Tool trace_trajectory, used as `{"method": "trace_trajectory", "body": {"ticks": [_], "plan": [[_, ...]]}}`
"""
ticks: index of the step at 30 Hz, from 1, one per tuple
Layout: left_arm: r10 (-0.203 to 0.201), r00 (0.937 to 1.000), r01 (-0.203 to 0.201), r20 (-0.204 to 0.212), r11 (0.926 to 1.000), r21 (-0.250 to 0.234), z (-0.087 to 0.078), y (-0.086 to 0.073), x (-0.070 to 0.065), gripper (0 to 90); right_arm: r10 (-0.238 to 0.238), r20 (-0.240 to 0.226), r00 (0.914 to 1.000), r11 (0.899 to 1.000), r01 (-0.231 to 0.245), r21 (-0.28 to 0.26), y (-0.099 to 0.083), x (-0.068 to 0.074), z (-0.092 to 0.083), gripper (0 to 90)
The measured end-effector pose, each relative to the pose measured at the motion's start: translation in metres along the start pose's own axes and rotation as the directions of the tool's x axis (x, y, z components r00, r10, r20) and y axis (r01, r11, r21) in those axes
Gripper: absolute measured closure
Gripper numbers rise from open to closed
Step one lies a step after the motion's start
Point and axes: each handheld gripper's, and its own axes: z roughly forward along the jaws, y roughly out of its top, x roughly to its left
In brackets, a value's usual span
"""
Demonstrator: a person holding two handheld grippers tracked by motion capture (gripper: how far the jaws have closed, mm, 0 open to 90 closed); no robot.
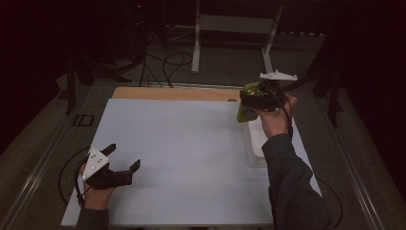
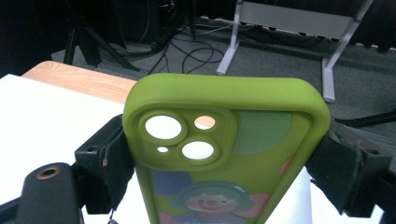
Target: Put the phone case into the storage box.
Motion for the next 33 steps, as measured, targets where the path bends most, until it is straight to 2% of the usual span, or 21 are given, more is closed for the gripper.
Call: {"method": "trace_trajectory", "body": {"ticks": [33], "plan": [[-0.002, 1.0000, 0.002, -0.006, 1.0000, 0.001, -0.003, -0.002, 0.001, 0.0, 0.027, 0.052, 0.9983, 1.000, -0.027, 0.010, 0.002, -0.018, 0.012, 15.3]]}}
